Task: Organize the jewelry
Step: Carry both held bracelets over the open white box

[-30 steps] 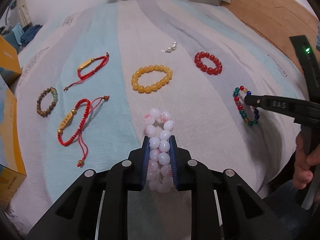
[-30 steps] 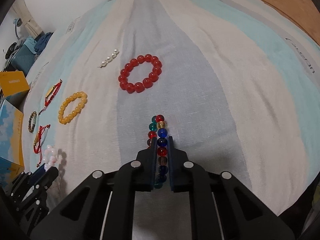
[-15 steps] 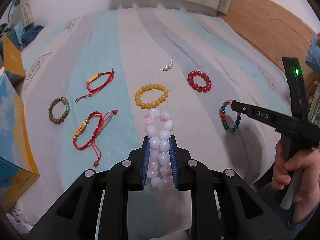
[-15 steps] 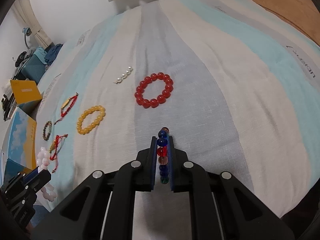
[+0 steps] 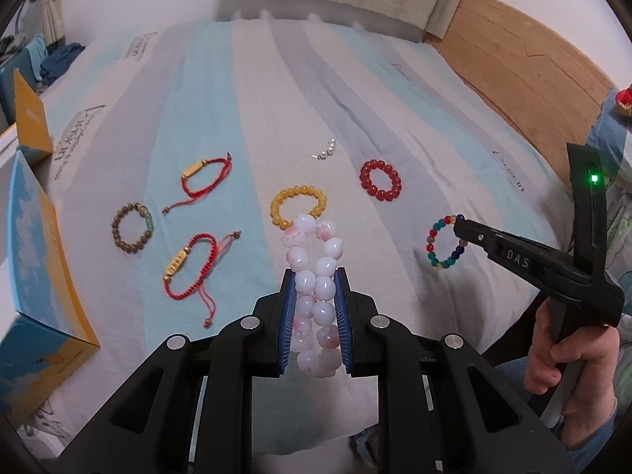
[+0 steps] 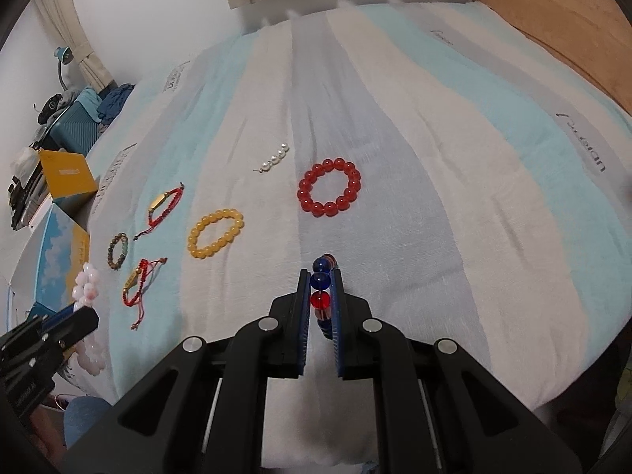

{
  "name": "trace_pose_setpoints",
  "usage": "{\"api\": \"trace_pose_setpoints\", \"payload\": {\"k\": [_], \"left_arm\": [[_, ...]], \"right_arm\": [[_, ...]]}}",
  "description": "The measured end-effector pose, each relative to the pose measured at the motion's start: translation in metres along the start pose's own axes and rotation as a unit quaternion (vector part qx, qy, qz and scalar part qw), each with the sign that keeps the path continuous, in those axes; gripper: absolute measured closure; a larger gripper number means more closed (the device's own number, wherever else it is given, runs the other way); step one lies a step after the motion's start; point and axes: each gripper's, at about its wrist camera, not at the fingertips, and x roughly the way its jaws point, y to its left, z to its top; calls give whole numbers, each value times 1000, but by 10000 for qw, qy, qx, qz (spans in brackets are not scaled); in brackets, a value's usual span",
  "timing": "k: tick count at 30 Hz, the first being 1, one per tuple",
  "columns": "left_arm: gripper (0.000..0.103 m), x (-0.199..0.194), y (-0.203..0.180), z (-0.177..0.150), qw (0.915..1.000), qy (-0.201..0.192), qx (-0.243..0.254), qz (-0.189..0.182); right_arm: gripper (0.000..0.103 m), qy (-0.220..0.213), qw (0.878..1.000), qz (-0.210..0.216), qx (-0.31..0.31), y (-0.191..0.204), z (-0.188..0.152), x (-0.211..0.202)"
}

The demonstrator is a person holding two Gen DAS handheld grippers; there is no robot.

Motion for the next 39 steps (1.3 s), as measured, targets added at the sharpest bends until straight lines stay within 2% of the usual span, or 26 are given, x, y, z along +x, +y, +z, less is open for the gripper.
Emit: {"api": "trace_pose_setpoints", "payload": {"k": [10,19,29,39], "left_arm": [[85,-32,26,4,9996,-149,-77,236],[84,-68,66,11,9976,-298,-104,616],[84,-123,121,18,9932,-594,-290,956],[84,-167,186,0,9856,-649,-686,1404]], "right_arm": [[94,-68,9995,-70,-294,39,8,-26],[94,-198,9982,141,-550,96,16,-43],[94,-380,9934,434,-996,182,27,-62],[94,-462,9832,841,-1551,278,25,-71]]}}
